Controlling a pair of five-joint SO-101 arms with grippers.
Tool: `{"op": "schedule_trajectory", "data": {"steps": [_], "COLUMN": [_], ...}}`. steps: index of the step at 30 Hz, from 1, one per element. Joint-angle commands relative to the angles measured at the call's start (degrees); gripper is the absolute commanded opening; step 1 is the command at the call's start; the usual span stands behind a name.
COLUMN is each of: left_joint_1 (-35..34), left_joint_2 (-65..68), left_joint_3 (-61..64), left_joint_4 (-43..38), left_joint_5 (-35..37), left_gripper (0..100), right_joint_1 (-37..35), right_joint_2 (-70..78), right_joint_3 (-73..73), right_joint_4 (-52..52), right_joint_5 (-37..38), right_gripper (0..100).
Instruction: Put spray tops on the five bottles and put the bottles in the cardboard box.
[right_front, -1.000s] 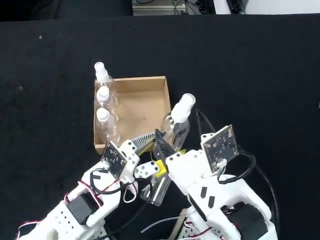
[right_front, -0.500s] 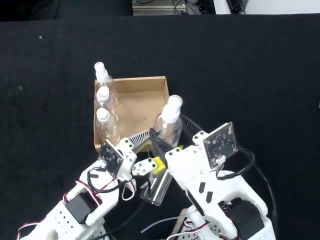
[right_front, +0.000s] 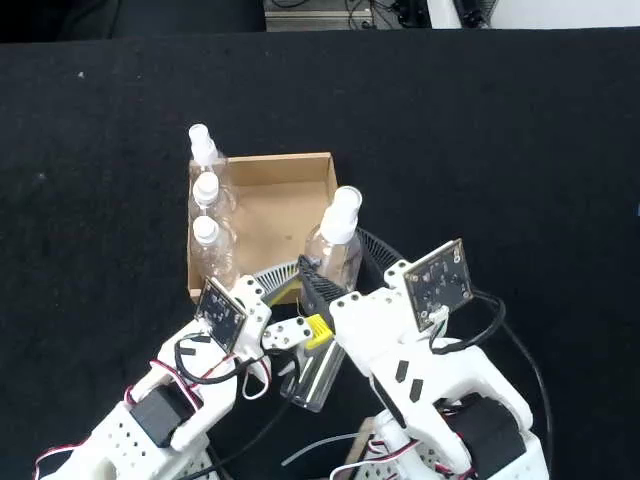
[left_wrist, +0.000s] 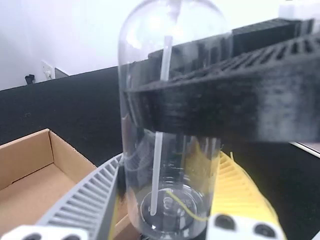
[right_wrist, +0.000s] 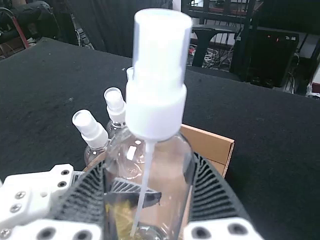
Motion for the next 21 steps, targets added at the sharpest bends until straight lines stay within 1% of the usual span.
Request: {"op": "schedule_trajectory", "data": {"steps": [1,5,6,10,11,15,18,21], "left_joint_1": [-0.04,-0.04,-0.04,-0.66,-0.75,-0.75,-1.19,-2.24], "left_joint_2": [-0.35,-0.35,-0.35,-0.35,-0.35,-0.35,-0.35,-0.35], "left_joint_3": [1.36,1.36,1.36,1.36,1.36,0.40,-0.13,0.13], "left_joint_4": [0.18,0.44,0.44,0.62,0.70,3.43,3.78,3.78], "left_joint_5": [-0.09,-0.26,-0.35,-0.35,-0.35,-0.35,-0.53,-2.29], "left_gripper": [24,25,27,42,44,43,42,42], "right_joint_1": [1.85,1.85,1.85,2.02,2.02,2.11,2.46,6.77], "right_joint_2": [-1.27,-1.27,-1.27,-1.27,-1.27,-1.27,-1.27,-1.27], "right_joint_3": [-0.31,-0.31,-0.31,-0.31,-0.31,-0.31,-0.75,-1.36], "right_joint_4": [-2.20,-2.20,-2.20,-2.20,-2.20,-2.11,-1.85,-2.11], "right_joint_5": [0.18,0.18,0.18,0.18,0.18,0.18,0.18,0.18], "right_gripper": [1.1,1.1,1.1,1.1,1.1,1.1,1.1,1.1]}}
